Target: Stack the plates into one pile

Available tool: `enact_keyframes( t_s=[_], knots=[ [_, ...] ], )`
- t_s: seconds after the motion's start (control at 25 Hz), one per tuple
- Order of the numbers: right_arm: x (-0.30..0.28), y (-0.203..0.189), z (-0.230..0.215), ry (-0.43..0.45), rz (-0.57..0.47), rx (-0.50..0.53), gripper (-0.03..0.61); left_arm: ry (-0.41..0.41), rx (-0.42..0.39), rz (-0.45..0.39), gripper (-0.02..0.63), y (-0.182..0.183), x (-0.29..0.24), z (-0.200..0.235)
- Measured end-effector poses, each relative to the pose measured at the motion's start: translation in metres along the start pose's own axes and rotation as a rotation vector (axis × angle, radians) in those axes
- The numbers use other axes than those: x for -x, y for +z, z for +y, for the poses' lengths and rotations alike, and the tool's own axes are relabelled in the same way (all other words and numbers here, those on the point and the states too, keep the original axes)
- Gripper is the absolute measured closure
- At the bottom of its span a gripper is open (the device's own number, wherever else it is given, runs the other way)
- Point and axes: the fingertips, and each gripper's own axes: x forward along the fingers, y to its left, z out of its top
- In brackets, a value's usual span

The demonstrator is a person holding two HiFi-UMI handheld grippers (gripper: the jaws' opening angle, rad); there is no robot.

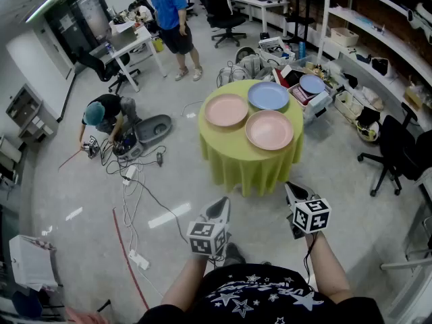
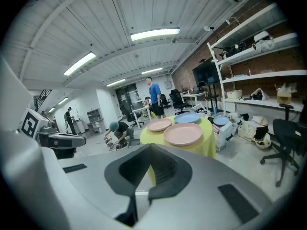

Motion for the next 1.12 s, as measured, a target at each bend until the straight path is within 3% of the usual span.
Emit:
enact_keyframes(
  t_s=[0.64,1.12],
  knots=[
    [-0.022,-0.006,0.002,-0.034,0.039,-0.011,0.565,-0.013,0.027,0.034,0.595,-0.005,-0.013,0.028],
    [-0.070,0.012,-0.006,-0.138,0.039,-0.069,0.563,-0.049,0.024,0.028,0.595,0.018,-0.035,0.094]
  ],
)
